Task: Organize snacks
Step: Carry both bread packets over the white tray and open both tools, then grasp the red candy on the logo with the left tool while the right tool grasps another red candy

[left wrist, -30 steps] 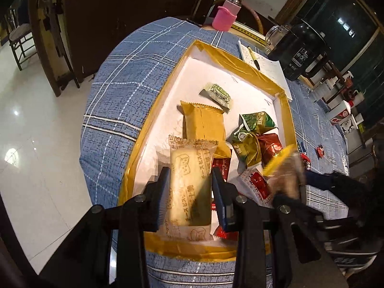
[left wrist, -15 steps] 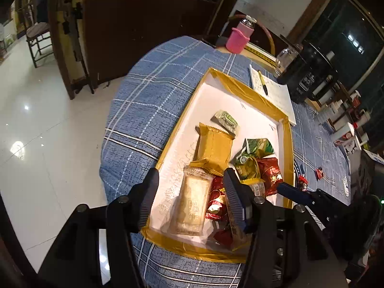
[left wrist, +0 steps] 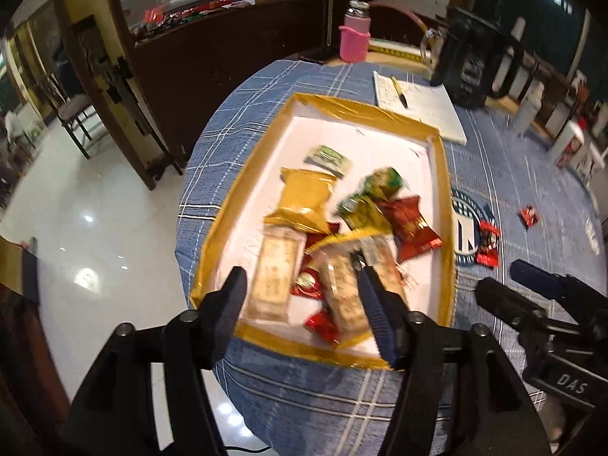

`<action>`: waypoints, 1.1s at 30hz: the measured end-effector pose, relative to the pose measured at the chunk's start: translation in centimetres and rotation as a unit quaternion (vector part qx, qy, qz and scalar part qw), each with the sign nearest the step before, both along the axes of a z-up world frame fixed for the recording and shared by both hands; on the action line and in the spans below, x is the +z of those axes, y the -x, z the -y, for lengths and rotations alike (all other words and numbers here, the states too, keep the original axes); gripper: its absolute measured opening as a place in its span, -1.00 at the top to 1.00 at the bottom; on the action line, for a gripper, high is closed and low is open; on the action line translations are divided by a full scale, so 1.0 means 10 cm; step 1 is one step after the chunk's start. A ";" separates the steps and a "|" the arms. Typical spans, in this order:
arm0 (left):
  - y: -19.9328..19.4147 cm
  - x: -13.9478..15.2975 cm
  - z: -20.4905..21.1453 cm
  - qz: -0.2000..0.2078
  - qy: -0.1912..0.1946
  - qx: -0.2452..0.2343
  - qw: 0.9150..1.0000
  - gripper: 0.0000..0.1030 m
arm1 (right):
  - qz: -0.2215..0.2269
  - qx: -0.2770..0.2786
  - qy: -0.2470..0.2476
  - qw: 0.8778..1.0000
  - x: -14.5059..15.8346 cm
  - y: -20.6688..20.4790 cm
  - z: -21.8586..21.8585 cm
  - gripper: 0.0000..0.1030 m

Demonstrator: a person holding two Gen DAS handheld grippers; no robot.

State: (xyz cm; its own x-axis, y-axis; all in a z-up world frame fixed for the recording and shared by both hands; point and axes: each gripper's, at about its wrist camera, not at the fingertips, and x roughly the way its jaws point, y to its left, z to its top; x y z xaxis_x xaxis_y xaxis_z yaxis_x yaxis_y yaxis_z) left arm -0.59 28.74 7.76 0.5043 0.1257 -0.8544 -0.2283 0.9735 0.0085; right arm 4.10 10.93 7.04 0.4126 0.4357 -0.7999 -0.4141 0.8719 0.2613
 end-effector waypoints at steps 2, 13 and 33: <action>0.03 0.05 0.17 0.004 -0.010 -0.006 1.000 -0.28 | -0.007 -0.010 -0.011 1.000 0.00 0.03 0.20 -0.36; 0.11 0.21 1.11 0.016 -0.028 -0.038 0.999 -0.28 | -0.029 -0.095 -0.063 0.993 0.12 0.14 1.50 -0.35; 0.11 0.20 1.76 0.011 -0.038 -0.061 0.997 -0.28 | -0.017 -0.156 -0.060 0.986 0.12 0.09 2.47 -0.35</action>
State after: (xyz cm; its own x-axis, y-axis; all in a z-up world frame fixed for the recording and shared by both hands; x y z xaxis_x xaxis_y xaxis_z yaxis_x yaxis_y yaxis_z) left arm -1.68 11.15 9.77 0.5378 0.1259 -0.8336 -0.1086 0.9909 0.0796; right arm 3.15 -13.81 8.21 0.5149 0.3851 -0.7659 -0.1205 0.9171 0.3801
